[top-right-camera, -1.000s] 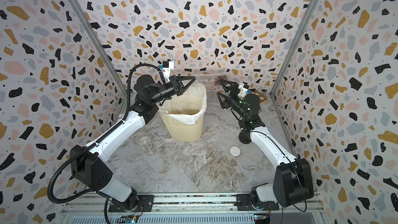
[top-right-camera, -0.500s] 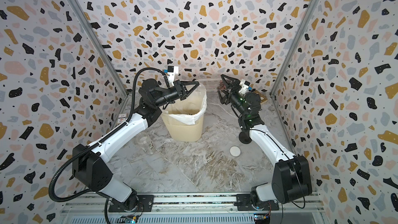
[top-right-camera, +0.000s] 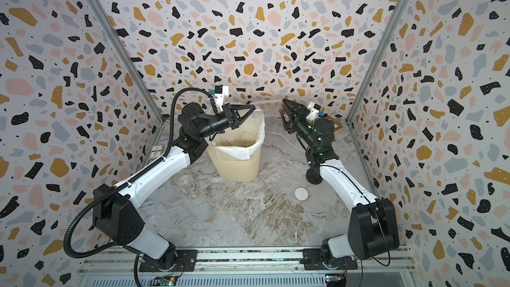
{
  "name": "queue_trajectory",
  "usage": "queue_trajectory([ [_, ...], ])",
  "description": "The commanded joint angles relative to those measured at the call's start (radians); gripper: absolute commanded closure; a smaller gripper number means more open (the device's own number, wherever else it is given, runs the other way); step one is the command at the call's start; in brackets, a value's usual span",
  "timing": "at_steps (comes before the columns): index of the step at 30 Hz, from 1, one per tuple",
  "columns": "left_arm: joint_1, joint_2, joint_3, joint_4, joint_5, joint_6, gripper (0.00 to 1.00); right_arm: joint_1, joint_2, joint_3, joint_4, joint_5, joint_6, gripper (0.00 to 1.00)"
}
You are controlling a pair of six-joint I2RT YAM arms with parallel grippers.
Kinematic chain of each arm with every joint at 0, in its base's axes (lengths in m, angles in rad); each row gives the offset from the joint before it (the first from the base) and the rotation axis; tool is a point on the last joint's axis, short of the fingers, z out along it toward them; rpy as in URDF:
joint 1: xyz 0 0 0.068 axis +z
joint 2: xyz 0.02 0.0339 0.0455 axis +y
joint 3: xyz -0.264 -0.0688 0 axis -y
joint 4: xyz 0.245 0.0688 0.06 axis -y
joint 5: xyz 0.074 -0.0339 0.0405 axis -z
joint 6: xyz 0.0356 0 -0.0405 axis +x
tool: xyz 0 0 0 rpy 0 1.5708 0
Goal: Empty the moldy dried flower tea in the jars
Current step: Pour the moldy dried flower tea into the trash bin.
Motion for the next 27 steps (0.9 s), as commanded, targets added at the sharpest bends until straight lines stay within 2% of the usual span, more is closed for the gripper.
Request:
queue_trajectory([
  [1,-0.004,-0.035,-0.007,0.07,0.011,-0.004,1.0,-0.005,-0.008,0.033,0.045,0.0,-0.006,0.47],
  [4,-0.004,-0.034,-0.007,0.062,0.013,-0.014,0.98,-0.005,-0.011,0.047,0.016,0.002,-0.036,0.47],
  [6,-0.001,-0.043,-0.009,0.055,0.007,-0.018,0.78,-0.005,-0.012,0.07,-0.022,0.002,-0.084,0.48],
  [7,0.0,-0.046,-0.008,0.049,0.004,-0.014,0.73,-0.005,-0.016,0.09,-0.069,-0.001,-0.116,0.48],
  [9,0.003,-0.063,0.005,-0.034,-0.015,0.017,0.54,-0.004,-0.017,0.151,-0.2,-0.004,-0.219,0.48],
  [11,0.008,-0.092,0.017,-0.144,-0.052,0.07,0.4,-0.001,-0.017,0.179,-0.258,0.015,-0.273,0.48],
  [13,0.024,-0.122,0.014,-0.205,-0.085,0.097,0.32,0.0,-0.011,0.189,-0.272,0.019,-0.297,0.48],
  [16,0.064,-0.155,0.009,-0.289,-0.101,0.106,0.32,0.007,0.01,0.229,-0.342,0.027,-0.366,0.49],
  [20,0.107,-0.199,0.023,-0.474,-0.118,0.182,0.34,0.033,0.048,0.296,-0.421,0.055,-0.458,0.49],
  [24,0.161,-0.261,-0.032,-0.49,-0.117,0.195,0.34,0.058,0.092,0.317,-0.432,0.054,-0.483,0.49],
  [27,0.204,-0.291,-0.06,-0.498,-0.076,0.198,0.34,0.081,0.121,0.326,-0.432,0.053,-0.507,0.49],
])
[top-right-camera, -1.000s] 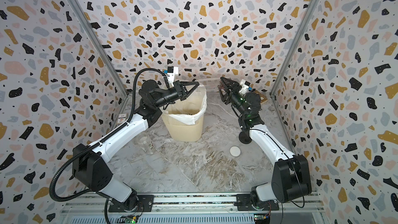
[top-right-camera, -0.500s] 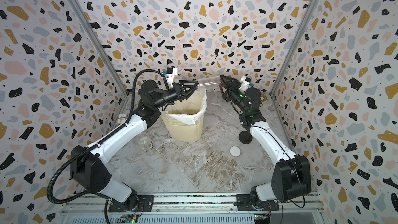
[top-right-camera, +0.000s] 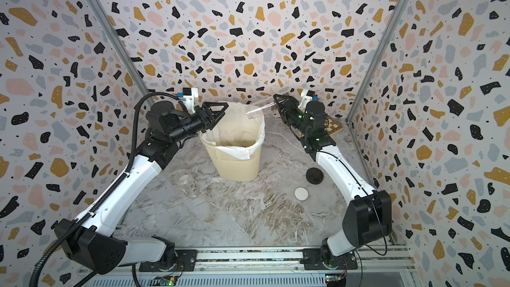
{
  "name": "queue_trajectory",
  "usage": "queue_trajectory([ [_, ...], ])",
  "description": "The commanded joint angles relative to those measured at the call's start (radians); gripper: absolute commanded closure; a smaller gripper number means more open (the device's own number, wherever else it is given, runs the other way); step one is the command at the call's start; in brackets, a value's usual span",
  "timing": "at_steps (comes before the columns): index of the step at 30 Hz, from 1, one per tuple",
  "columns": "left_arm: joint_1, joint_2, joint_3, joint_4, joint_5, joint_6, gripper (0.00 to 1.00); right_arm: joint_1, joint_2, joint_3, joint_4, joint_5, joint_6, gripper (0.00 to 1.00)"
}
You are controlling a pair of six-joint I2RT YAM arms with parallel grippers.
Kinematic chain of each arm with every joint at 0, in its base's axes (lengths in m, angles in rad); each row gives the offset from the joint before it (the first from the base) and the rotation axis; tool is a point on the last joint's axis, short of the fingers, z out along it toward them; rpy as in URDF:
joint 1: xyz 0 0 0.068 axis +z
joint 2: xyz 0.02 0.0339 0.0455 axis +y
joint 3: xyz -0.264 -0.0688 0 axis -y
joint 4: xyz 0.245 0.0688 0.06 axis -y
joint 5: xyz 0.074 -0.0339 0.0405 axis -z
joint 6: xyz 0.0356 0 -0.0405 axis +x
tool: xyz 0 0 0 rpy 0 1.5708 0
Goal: Empty the moldy dried flower tea in the jars
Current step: Pour the moldy dried flower tea into the trash bin.
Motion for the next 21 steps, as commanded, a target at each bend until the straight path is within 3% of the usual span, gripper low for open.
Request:
queue_trajectory([
  [1,0.039,-0.044,-0.03,-0.027,0.038,0.034,0.34,0.026,0.012,0.055,-0.028,0.005,-0.078,0.49],
  [13,0.161,-0.135,-0.154,-0.007,0.115,0.031,0.35,0.108,0.075,0.222,-0.279,0.131,-0.458,0.5],
  [21,0.212,-0.17,-0.216,0.011,0.132,0.015,0.35,0.213,0.179,0.48,-0.484,0.246,-0.788,0.52],
])
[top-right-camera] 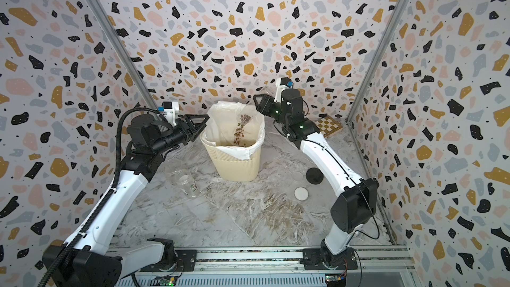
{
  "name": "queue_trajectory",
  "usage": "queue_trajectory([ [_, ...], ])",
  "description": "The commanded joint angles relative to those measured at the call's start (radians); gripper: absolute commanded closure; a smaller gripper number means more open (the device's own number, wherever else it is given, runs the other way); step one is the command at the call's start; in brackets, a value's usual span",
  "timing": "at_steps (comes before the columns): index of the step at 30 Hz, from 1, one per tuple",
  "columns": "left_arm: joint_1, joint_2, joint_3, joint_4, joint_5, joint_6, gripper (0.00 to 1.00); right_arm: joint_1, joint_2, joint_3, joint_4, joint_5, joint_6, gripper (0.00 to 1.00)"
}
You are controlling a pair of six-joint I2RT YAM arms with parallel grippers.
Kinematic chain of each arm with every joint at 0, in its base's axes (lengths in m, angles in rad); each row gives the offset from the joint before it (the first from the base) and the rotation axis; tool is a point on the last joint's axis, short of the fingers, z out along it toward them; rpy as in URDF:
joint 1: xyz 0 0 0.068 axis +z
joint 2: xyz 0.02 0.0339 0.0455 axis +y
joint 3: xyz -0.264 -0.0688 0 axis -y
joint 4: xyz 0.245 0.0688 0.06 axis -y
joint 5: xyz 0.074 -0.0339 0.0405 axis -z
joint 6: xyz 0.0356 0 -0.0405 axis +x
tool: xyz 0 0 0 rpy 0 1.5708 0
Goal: Empty the moldy dried flower tea in the jars
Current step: Pour the moldy dried flower tea into the trash bin.
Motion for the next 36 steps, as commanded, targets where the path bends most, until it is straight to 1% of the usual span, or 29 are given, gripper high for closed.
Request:
queue_trajectory([
  [1,0.023,-0.026,-0.02,0.048,0.037,-0.005,0.35,0.054,0.021,0.112,-0.115,0.081,-0.23,0.52],
  [8,0.049,-0.037,-0.045,0.049,0.049,-0.007,0.35,0.161,0.073,0.249,-0.188,0.239,-0.52,0.53],
  [17,0.058,-0.038,-0.071,0.073,0.049,-0.026,0.35,0.29,0.104,0.309,-0.206,0.434,-0.862,0.54],
  [20,0.059,-0.037,-0.071,0.073,0.049,-0.027,0.35,0.346,0.132,0.336,-0.214,0.54,-0.996,0.54],
  [21,0.059,-0.037,-0.073,0.073,0.049,-0.029,0.35,0.352,0.146,0.356,-0.233,0.55,-1.01,0.54],
  [24,0.061,-0.037,-0.075,0.075,0.05,-0.03,0.35,0.353,0.18,0.44,-0.311,0.543,-0.988,0.54],
  [25,0.061,-0.037,-0.076,0.075,0.048,-0.032,0.35,0.347,0.179,0.454,-0.325,0.518,-0.96,0.54],
  [27,0.061,-0.038,-0.078,0.077,0.048,-0.032,0.35,0.318,0.168,0.473,-0.358,0.379,-0.883,0.54],
  [28,0.06,-0.038,-0.078,0.078,0.049,-0.033,0.35,0.311,0.157,0.468,-0.353,0.347,-0.863,0.54],
  [29,0.061,-0.038,-0.078,0.078,0.05,-0.033,0.35,0.323,0.151,0.455,-0.336,0.393,-0.875,0.54],
  [31,0.061,-0.038,-0.078,0.081,0.052,-0.035,0.35,0.363,0.163,0.446,-0.318,0.529,-0.958,0.54],
  [32,0.061,-0.038,-0.076,0.081,0.053,-0.035,0.35,0.369,0.175,0.462,-0.333,0.536,-0.975,0.54],
  [34,0.061,-0.038,-0.076,0.079,0.053,-0.033,0.35,0.354,0.176,0.487,-0.362,0.472,-0.928,0.54],
  [36,0.061,-0.038,-0.078,0.08,0.052,-0.033,0.35,0.351,0.153,0.454,-0.325,0.498,-0.902,0.54],
])
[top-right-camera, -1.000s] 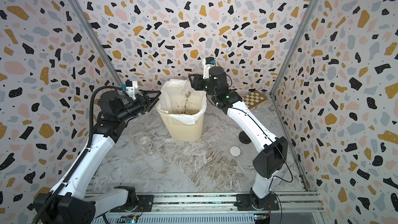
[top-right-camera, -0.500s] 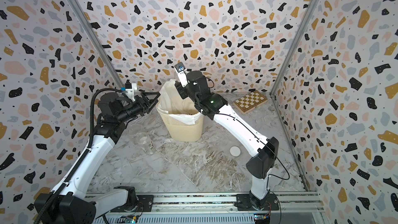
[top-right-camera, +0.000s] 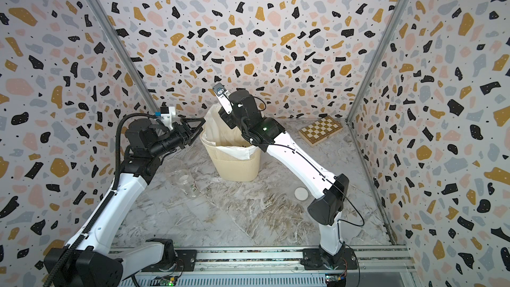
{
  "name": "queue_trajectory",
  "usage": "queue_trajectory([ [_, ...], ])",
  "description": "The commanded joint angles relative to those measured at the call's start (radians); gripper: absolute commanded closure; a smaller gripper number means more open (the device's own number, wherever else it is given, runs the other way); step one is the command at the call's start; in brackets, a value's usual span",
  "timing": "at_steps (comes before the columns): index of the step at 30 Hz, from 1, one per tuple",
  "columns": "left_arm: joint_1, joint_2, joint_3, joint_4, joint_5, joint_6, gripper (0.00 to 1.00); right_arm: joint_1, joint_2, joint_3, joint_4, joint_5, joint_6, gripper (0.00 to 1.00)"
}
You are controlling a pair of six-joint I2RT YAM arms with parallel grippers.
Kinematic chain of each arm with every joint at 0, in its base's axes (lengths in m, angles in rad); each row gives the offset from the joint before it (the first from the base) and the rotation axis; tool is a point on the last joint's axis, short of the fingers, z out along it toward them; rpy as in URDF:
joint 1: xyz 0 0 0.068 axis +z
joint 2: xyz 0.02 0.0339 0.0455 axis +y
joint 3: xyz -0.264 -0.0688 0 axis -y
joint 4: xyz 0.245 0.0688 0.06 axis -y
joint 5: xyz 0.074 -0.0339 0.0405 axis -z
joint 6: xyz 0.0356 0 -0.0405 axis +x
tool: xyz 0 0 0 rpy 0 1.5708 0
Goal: Empty the moldy dried flower tea in the jars
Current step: Pour the moldy dried flower tea into the trash bin, then place the jar at the center of the board.
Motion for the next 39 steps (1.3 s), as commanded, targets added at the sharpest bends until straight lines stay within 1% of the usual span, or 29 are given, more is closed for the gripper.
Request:
queue_trajectory([
  [1,0.008,-0.022,-0.011,0.051,0.017,-0.008,0.35,-0.001,-0.057,0.016,0.021,-0.005,0.036,0.54],
  [3,0.008,-0.025,-0.012,0.048,0.017,-0.004,0.35,-0.04,-0.074,0.017,0.005,-0.162,0.098,0.54],
  [4,0.008,-0.026,-0.011,0.044,0.016,-0.002,0.35,-0.054,-0.088,0.001,0.021,-0.178,0.13,0.54],
  [6,0.008,-0.025,-0.011,0.045,0.015,-0.004,0.35,-0.044,-0.102,-0.031,0.051,-0.085,0.123,0.55],
  [7,0.008,-0.023,-0.01,0.048,0.017,-0.006,0.35,-0.043,-0.097,-0.025,0.039,-0.076,0.116,0.55],
  [8,0.008,-0.023,-0.009,0.049,0.019,-0.006,0.35,-0.053,-0.09,-0.01,0.016,-0.117,0.124,0.54],
  [10,0.008,-0.023,-0.005,0.047,0.017,-0.005,0.35,-0.098,-0.103,-0.007,0.003,-0.256,0.203,0.54],
  [11,0.009,-0.022,-0.004,0.047,0.016,-0.005,0.35,-0.109,-0.119,-0.031,0.024,-0.26,0.231,0.55],
  [13,0.008,-0.02,-0.001,0.051,0.02,-0.01,0.35,-0.108,-0.143,-0.076,0.06,-0.181,0.236,0.55],
  [14,0.008,-0.02,0.001,0.051,0.02,-0.011,0.35,-0.113,-0.145,-0.074,0.052,-0.188,0.243,0.55],
  [15,0.008,-0.02,0.001,0.051,0.021,-0.009,0.35,-0.142,-0.146,-0.067,0.041,-0.287,0.272,0.54],
  [16,0.008,-0.021,0.002,0.048,0.019,-0.008,0.35,-0.191,-0.155,-0.074,0.054,-0.436,0.34,0.54],
  [17,0.008,-0.019,0.003,0.047,0.019,-0.008,0.35,-0.225,-0.168,-0.1,0.081,-0.508,0.401,0.55],
  [18,0.008,-0.017,0.005,0.049,0.019,-0.01,0.35,-0.233,-0.184,-0.127,0.103,-0.475,0.435,0.56],
  [20,0.008,-0.014,0.009,0.058,0.024,-0.021,0.35,-0.198,-0.193,-0.132,0.084,-0.326,0.368,0.56],
  [21,0.008,-0.014,0.012,0.062,0.029,-0.023,0.35,-0.194,-0.194,-0.127,0.071,-0.318,0.349,0.56],
  [22,0.008,-0.013,0.015,0.062,0.031,-0.022,0.35,-0.207,-0.196,-0.126,0.068,-0.36,0.366,0.56],
  [24,0.008,-0.013,0.025,0.058,0.031,-0.023,0.35,-0.264,-0.217,-0.164,0.109,-0.487,0.471,0.56],
  [28,-0.008,-0.008,0.06,0.026,0.022,-0.013,0.37,-0.341,-0.267,-0.263,0.213,-0.626,0.618,0.55],
  [30,-0.038,-0.003,0.095,-0.018,0.005,0.02,0.37,-0.388,-0.279,-0.295,0.26,-0.72,0.712,0.55],
  [32,-0.074,0.009,0.122,-0.021,0.002,0.032,0.37,-0.422,-0.298,-0.342,0.327,-0.792,0.801,0.55],
  [35,-0.123,0.039,0.138,0.055,0.016,-0.015,0.37,-0.459,-0.343,-0.44,0.458,-0.868,0.927,0.55],
  [39,-0.175,0.08,0.137,0.219,0.038,-0.135,0.38,-0.514,-0.382,-0.541,0.618,-0.964,1.096,0.54],
])
